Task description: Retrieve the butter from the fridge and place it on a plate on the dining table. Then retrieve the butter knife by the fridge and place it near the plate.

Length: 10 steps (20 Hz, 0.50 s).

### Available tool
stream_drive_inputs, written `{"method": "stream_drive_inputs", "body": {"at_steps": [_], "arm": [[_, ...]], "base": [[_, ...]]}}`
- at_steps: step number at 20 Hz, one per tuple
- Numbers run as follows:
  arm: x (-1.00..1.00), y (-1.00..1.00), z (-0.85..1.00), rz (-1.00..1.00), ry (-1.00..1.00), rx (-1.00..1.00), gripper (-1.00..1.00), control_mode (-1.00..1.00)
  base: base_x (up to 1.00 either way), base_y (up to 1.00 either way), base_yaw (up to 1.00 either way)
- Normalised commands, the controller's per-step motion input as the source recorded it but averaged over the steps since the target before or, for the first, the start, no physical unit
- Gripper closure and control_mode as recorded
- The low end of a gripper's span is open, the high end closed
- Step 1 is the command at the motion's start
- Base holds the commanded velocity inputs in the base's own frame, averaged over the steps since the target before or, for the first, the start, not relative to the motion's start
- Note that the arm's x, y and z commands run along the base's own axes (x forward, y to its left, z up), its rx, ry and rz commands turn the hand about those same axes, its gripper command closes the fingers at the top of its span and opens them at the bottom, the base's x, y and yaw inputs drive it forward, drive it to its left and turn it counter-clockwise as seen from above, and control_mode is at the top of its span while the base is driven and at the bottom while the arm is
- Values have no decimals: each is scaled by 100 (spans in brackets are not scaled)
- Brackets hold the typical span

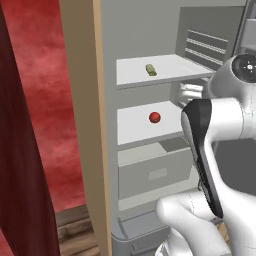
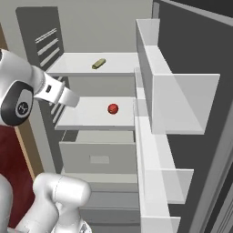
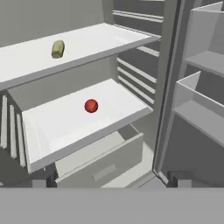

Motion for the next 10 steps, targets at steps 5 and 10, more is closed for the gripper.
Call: {"method": "stream_drive_inputs", "body": {"at_steps": [5, 10], "arm": [[0, 0, 20, 13, -16, -3, -100, -100], [18, 2, 41, 18, -7, -7, -100, -100]], "base": [[0, 0, 0], [0, 0, 0]]}}
